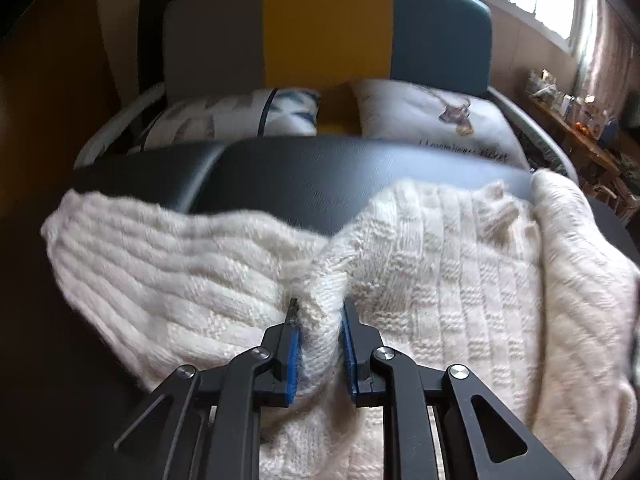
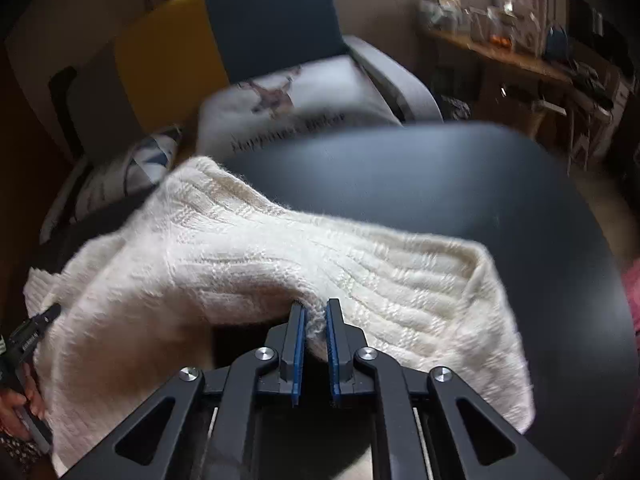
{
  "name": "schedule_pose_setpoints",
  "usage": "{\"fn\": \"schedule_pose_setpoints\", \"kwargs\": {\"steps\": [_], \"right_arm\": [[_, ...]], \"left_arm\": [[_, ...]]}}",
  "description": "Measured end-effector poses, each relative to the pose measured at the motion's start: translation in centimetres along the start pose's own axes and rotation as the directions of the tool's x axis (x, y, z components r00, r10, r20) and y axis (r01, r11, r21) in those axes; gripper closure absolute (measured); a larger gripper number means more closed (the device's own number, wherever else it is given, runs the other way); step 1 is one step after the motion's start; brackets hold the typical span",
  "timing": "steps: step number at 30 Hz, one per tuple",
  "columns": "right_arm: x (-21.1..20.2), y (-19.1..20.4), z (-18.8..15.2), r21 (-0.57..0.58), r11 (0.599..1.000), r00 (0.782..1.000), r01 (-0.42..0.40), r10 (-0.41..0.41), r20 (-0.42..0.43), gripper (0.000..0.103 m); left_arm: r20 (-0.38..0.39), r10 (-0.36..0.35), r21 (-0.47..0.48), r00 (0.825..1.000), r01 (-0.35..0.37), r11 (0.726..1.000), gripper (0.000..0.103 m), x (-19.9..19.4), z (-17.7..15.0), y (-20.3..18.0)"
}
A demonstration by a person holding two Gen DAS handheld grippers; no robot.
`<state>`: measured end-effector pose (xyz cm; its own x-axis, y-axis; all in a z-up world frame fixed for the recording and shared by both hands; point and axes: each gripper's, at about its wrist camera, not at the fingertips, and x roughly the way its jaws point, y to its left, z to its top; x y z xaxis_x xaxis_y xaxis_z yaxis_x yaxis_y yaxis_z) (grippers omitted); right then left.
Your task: Fold clothes
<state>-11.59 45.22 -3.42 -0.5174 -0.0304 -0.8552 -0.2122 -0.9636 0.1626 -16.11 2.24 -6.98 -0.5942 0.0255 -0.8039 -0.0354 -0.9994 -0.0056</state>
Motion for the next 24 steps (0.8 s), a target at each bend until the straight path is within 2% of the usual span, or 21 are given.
{"fn": "schedule_pose_setpoints", "kwargs": {"steps": [3, 5, 7, 9, 10, 12, 14, 16, 20, 22, 23, 24], "right_arm": [[0.5, -0.1, -1.3, -0.006, 0.999, 0.999, 0.031, -0.031, -0.028, 0.094], [-0.1, 0.7, -1.8, -0.042, 0.997, 0.997, 0.065, -0.066, -0.026, 0.093], [-0.6, 1.6, -2.3, -0.078, 0.992, 0.995, 0.098, -0.1, -0.023, 0.08], [-1.1, 2.4, -2.8, -0.114, 0.985, 0.991, 0.132, -0.134, -0.018, 0.08], [-1.4, 2.8, -3.0, -0.132, 0.98, 0.988, 0.148, -0.151, -0.015, 0.08], [-3.1, 3.7, -3.6, -0.151, 0.98, 0.991, 0.132, -0.132, 0.011, 0.077], [-2.5, 4.2, -4.0, -0.147, 0.983, 0.993, 0.112, -0.115, -0.01, 0.074], [-1.8, 4.7, -4.4, -0.143, 0.985, 0.995, 0.092, -0.098, -0.032, 0.073], [-0.5, 5.7, -5.2, -0.133, 0.99, 0.995, 0.053, -0.063, -0.074, 0.073], [0.1, 6.2, -5.6, -0.128, 0.991, 0.994, 0.033, -0.046, -0.095, 0.074], [0.4, 6.5, -5.8, -0.125, 0.992, 0.994, 0.024, -0.037, -0.106, 0.077], [0.7, 6.7, -6.0, -0.122, 0.992, 0.993, 0.014, -0.028, -0.116, 0.089]], "left_arm": [[0.032, 0.059, 0.067, 0.998, -0.061, 0.996, 0.082, 0.1, -1.0, -1.3], [0.03, 0.079, 0.107, 0.996, -0.082, 0.991, 0.072, 0.0, -1.1, -2.1], [0.017, 0.046, 0.092, 0.999, -0.048, 0.995, 0.057, -0.8, -0.9, -1.6], [0.029, 0.024, 0.058, 0.999, -0.026, 0.998, 0.05, -2.2, -0.7, -0.6], [0.044, 0.018, 0.035, 0.999, -0.02, 0.999, 0.044, -3.1, -0.7, 0.0], [0.077, 0.01, 0.014, 0.997, -0.011, 1.0, 0.032, -5.0, -1.2, 1.1], [0.083, 0.013, 0.037, 0.996, -0.016, 0.999, 0.031, -6.0, -2.1, 1.5], [0.059, 0.063, 0.098, 0.996, -0.069, 0.993, 0.031, -5.8, -3.2, 1.1], [0.052, 0.218, 0.248, 0.974, -0.224, 0.942, 0.031, -3.5, -6.3, -0.6], [0.119, 0.252, 0.269, 0.961, -0.275, 0.923, 0.027, -3.5, -7.4, -1.2], [0.148, 0.267, 0.28, 0.952, -0.3, 0.912, 0.027, -3.5, -7.7, -1.5], [0.15, 0.264, 0.284, 0.953, -0.298, 0.912, 0.028, -3.3, -7.5, -1.7]]}}
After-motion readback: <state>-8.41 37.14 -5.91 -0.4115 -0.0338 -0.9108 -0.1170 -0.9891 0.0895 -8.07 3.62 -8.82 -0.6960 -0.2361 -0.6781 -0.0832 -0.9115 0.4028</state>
